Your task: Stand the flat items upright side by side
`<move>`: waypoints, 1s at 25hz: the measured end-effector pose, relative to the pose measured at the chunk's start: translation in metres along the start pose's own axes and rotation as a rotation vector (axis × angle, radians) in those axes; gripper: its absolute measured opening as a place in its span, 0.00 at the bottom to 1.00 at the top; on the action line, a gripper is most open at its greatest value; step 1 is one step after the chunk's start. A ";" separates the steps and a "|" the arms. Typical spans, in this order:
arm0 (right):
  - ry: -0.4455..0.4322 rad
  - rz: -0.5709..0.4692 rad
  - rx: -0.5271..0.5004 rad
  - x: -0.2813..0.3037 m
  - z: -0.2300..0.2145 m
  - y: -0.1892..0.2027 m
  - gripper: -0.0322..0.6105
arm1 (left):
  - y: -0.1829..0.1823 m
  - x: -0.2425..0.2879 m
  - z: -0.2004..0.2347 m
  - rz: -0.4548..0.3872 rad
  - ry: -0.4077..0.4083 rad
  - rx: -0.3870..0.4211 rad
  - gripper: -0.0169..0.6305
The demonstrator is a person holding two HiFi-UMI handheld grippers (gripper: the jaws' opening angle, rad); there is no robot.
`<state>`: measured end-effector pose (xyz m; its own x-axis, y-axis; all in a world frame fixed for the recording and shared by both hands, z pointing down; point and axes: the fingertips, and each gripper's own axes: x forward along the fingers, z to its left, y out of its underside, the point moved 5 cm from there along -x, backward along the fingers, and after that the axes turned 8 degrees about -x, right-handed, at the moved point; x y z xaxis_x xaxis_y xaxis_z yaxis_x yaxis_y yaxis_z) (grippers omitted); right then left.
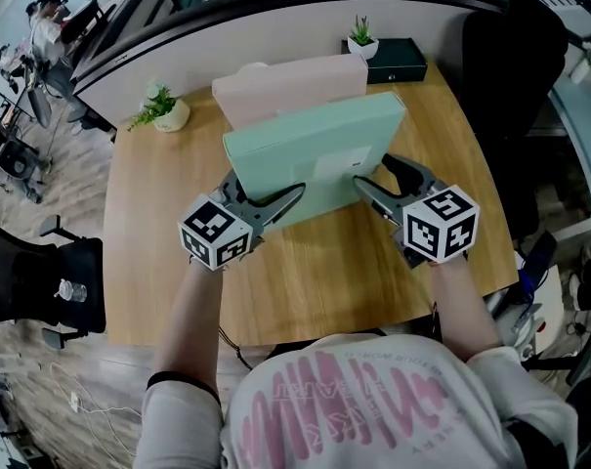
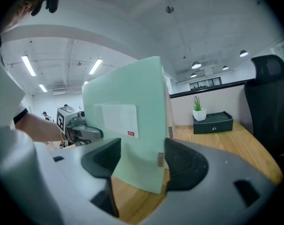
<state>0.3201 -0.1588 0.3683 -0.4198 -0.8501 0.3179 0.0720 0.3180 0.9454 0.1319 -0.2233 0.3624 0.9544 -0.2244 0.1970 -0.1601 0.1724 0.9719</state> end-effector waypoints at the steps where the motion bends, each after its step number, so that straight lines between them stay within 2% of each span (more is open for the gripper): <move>1: 0.005 0.000 0.001 0.004 -0.001 -0.001 0.50 | 0.001 0.000 0.003 0.003 0.015 0.003 0.40; 7: 0.056 0.014 -0.003 0.015 -0.002 -0.004 0.49 | 0.008 -0.001 0.015 0.024 0.119 0.034 0.33; 12: 0.094 0.028 0.005 0.024 -0.002 -0.003 0.49 | 0.009 -0.001 0.027 0.022 0.173 0.056 0.31; 18: 0.134 0.069 0.024 0.031 -0.004 0.004 0.53 | 0.014 0.002 0.034 0.014 0.239 0.039 0.31; 22: 0.118 0.072 0.030 0.037 -0.003 0.007 0.54 | 0.017 0.002 0.043 0.026 0.263 0.029 0.32; 25: 0.104 0.073 0.025 0.044 0.001 0.007 0.53 | 0.018 0.001 0.047 0.070 0.261 0.057 0.34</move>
<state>0.3015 -0.1933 0.3891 -0.3183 -0.8627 0.3930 0.0760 0.3900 0.9177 0.1175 -0.2658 0.3866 0.9720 0.0425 0.2312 -0.2348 0.1229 0.9643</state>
